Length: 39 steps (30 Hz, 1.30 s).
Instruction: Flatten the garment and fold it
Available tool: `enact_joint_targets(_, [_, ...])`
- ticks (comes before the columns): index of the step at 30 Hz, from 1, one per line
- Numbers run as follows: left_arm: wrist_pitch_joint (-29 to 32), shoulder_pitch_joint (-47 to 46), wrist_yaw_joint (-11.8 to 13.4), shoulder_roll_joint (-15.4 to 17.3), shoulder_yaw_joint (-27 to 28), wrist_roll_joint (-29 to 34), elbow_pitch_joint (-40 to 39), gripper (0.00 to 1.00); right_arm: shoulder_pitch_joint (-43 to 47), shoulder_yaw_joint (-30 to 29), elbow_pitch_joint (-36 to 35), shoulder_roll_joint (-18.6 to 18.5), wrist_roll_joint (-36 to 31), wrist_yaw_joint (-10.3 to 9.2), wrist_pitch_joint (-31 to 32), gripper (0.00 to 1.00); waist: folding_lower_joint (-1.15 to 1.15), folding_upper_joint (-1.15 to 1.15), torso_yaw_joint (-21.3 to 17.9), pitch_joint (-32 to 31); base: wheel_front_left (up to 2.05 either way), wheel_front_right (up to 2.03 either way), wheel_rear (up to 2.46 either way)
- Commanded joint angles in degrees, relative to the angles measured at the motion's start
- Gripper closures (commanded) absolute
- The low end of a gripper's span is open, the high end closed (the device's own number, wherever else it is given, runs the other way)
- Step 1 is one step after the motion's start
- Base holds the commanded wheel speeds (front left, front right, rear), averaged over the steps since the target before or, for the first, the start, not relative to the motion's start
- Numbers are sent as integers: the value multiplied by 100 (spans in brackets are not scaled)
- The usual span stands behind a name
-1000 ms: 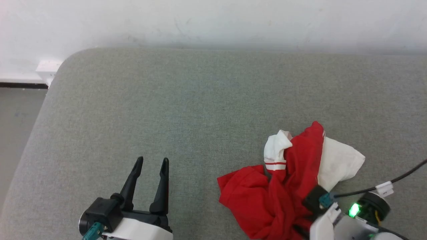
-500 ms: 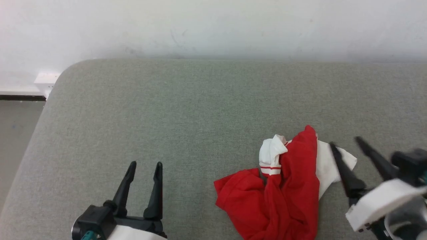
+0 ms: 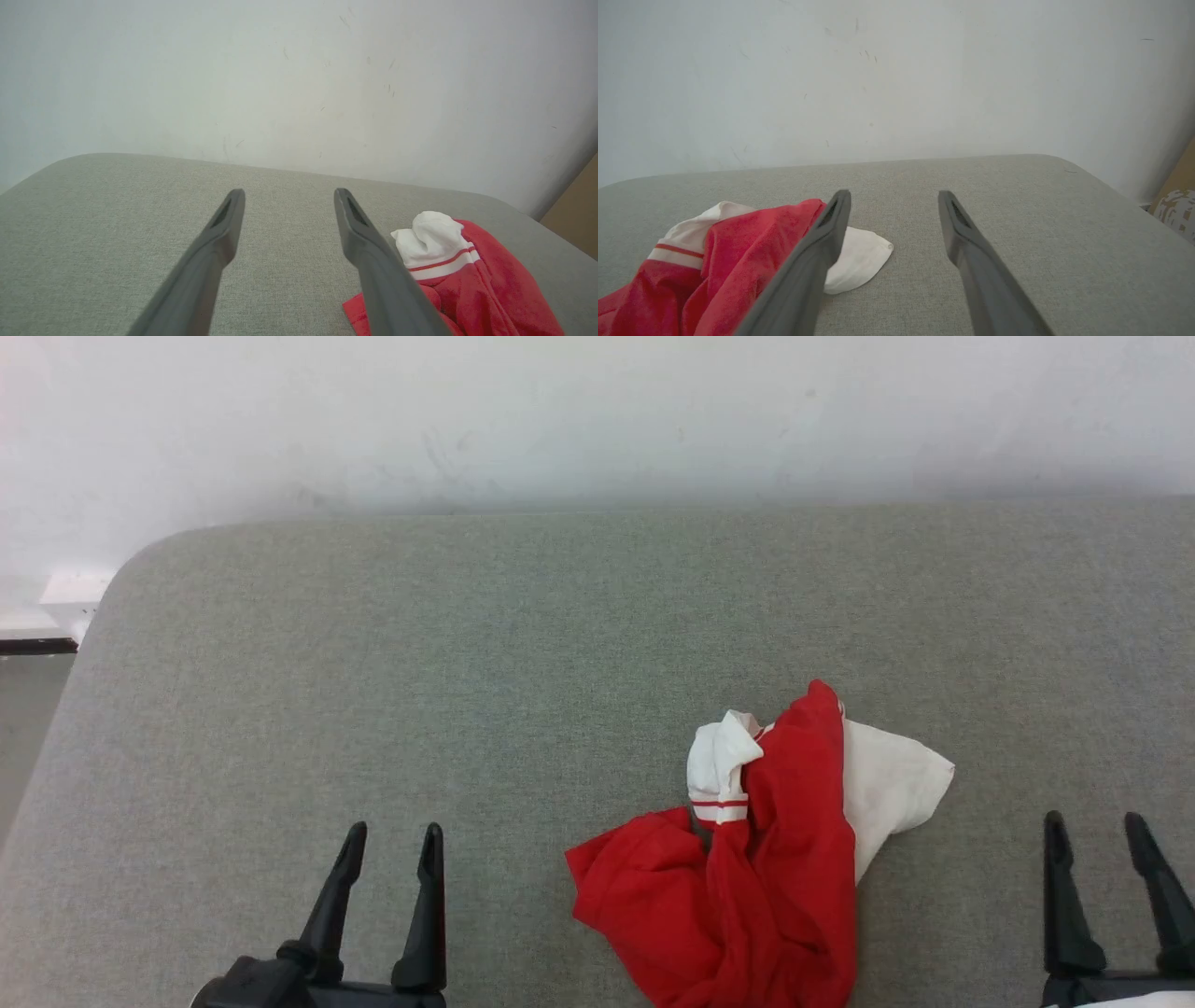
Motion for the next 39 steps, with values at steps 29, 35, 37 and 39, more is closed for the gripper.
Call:
enact_joint_targets(29, [4967, -3984, -355, 1285, -3872, -985, 1859, 0, -825, -349, 205, 16, -178, -4, -42, 0, 0, 0, -116, 1085, 0, 0, 0])
enact_joint_targets(35, [5055, -4271, -355, 1479, -4596, -1282, 2199, 100, -932, -376, 287, 16, -151, -4, -83, 0, 0, 0, -199, 1138, 0, 0, 0])
enact_joint_targets(37, [4880, -4374, -355, 1511, -4676, -1398, 2302, 100, -965, -361, 324, 16, -135, -4, -98, 0, 0, 0, -196, 1128, 0, 0, 0])
enact_joint_targets(39, [4421, -4505, -321, 1477, -4502, -1400, 2359, 100, -975, -368, 361, 16, -128, -4, -113, 0, 0, 0, -156, 1080, 0, 0, 0])
